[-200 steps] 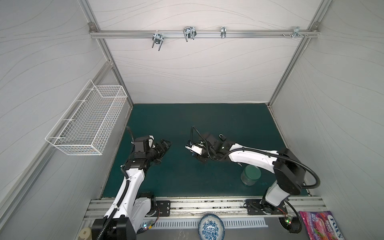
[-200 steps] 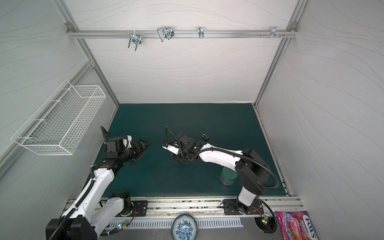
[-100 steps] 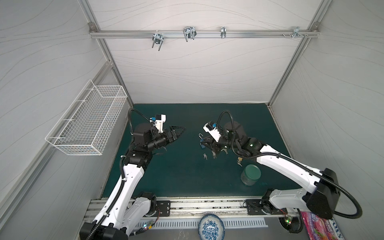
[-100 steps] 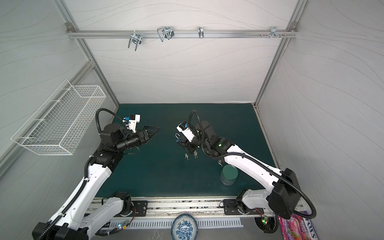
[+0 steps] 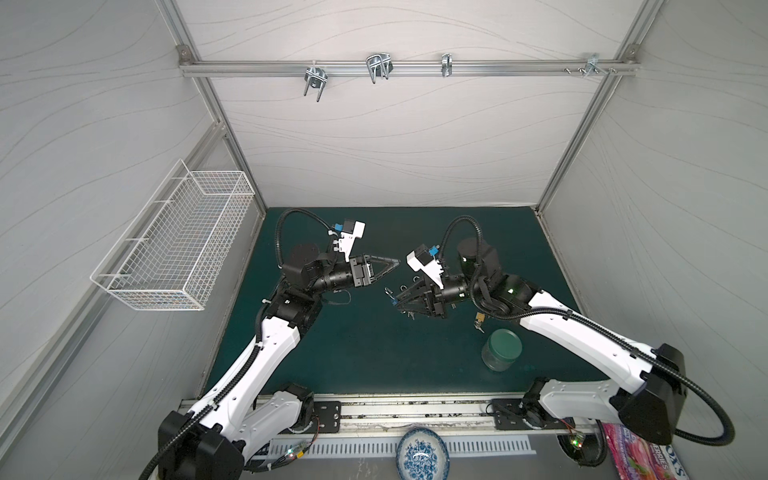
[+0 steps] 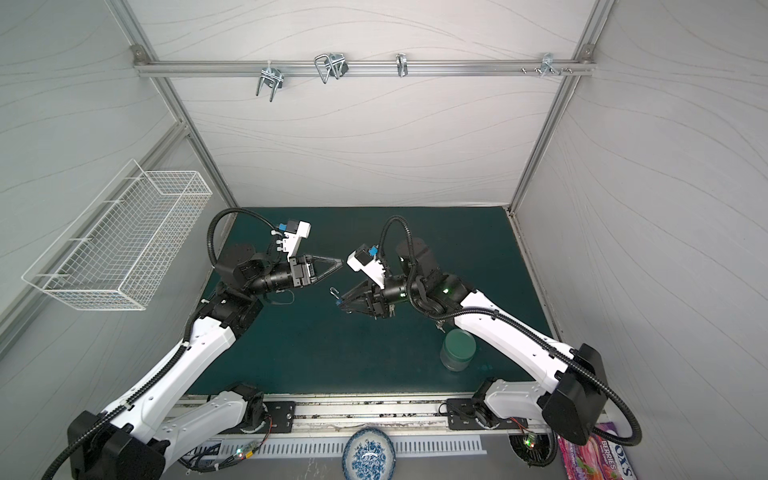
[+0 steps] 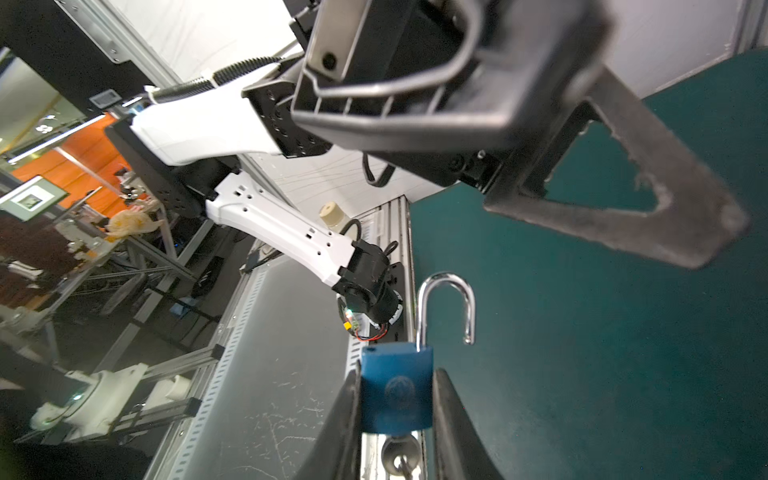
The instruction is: Lock with the key
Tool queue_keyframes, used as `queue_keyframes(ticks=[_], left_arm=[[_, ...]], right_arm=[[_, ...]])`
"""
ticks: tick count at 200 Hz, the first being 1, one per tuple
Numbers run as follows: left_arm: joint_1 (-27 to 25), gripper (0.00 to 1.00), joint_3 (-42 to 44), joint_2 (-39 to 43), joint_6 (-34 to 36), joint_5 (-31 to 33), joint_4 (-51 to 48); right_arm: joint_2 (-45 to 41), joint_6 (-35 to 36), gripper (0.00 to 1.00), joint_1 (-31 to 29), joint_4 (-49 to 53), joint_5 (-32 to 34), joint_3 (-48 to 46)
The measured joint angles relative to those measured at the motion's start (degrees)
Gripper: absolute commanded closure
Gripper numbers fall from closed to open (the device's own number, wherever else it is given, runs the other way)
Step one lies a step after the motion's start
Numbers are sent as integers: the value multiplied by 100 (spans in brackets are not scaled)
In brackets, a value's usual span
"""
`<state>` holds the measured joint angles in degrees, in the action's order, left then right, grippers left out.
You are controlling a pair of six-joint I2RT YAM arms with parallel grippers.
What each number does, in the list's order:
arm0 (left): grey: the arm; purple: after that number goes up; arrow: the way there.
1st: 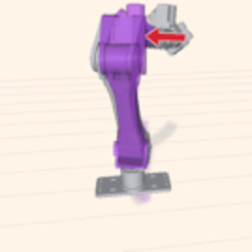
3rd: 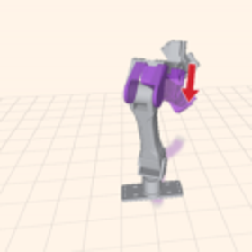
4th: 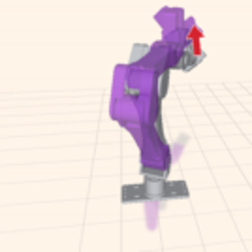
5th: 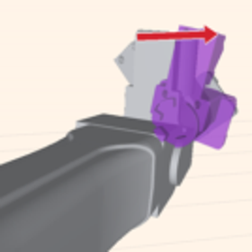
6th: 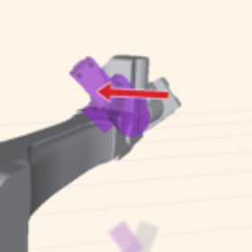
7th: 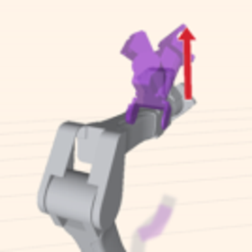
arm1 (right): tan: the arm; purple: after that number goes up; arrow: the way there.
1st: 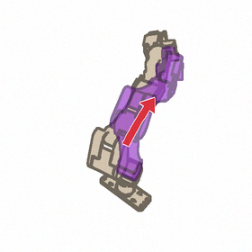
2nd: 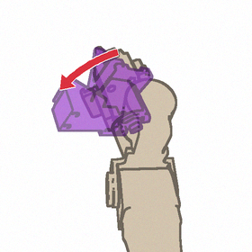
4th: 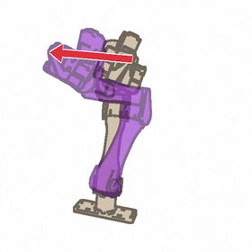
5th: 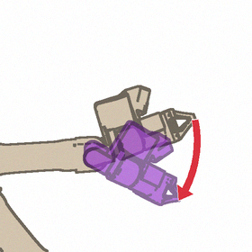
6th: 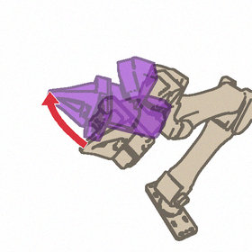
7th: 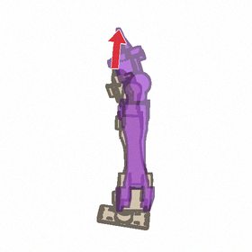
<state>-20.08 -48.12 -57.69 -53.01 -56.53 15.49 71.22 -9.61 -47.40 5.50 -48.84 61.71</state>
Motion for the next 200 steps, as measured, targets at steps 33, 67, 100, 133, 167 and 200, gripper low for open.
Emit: queue_keyframes(ticks=[33, 67, 100, 133, 167, 200], left_arm=[[-247, 46, -144, 7, 28, -321, 168], [-348, 53, -219, 57, 48, -479, 203], [-367, 62, -258, 66, 70, -535, 205], [-372, 71, -260, 66, 96, -564, 197], [-372, 80, -260, 66, 136, -555, 195], [-372, 91, -262, 66, 177, -535, 173]], right_arm=[[-20, -409, 100, 166, -264, -426, 120], [-81, -656, 100, 258, -404, -608, 177], [-216, -715, 100, 323, -420, -625, 177], [-372, -730, 100, 472, -417, -605, 168], [-446, -741, 100, 507, -413, -608, 136], [-468, -741, 100, 511, -393, -566, 98]])
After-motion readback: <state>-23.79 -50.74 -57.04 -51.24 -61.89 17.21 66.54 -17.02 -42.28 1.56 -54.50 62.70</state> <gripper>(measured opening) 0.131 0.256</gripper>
